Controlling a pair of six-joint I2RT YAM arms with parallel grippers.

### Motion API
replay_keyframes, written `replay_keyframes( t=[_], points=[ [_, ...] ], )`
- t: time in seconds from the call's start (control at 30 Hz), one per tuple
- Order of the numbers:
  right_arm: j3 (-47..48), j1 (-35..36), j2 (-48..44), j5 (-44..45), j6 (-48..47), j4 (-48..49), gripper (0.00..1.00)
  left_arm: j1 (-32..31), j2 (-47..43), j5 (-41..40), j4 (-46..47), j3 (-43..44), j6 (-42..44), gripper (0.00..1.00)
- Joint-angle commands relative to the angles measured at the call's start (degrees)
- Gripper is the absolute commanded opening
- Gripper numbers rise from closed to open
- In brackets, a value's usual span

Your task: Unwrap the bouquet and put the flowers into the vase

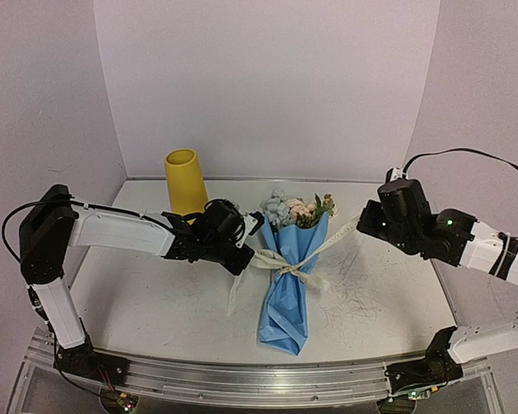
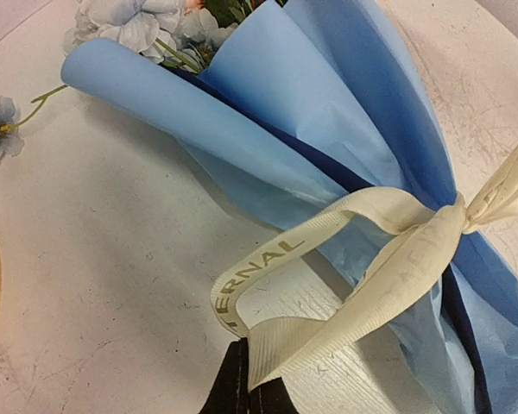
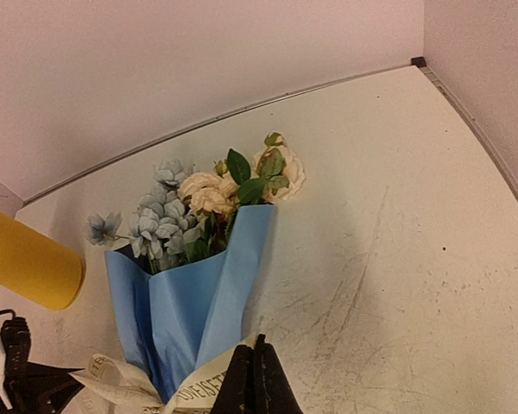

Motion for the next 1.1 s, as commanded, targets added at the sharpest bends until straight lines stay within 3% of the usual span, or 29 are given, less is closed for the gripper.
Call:
replay_keyframes(
  t=[0.0, 0.47, 0.77, 1.07],
  points=[
    [1.08, -6.5, -3.06, 1.3, 0.06, -2.92, 0.0, 0.11, -5.36, -2.0, 0.05, -1.74, -3.27, 0.0],
    [-4.56, -13.74, -5.1, -0.09, 1.72, -3.27, 0.0, 2.04, -10.0, -3.22, -0.8, -6.58, -6.37, 0.0],
    [-9.46, -19.03, -5.15, 0.55, 5.7, -3.55, 0.0, 6.07, -16.49, -4.68, -1.51, -14.53, -8.3, 0.0],
    [-12.59, -29.26, -5.07, 4.44, 9.67, -3.9, 0.0, 10.64, -24.1, -14.63, -6.28, -19.63, -14.87, 0.0]
  ],
)
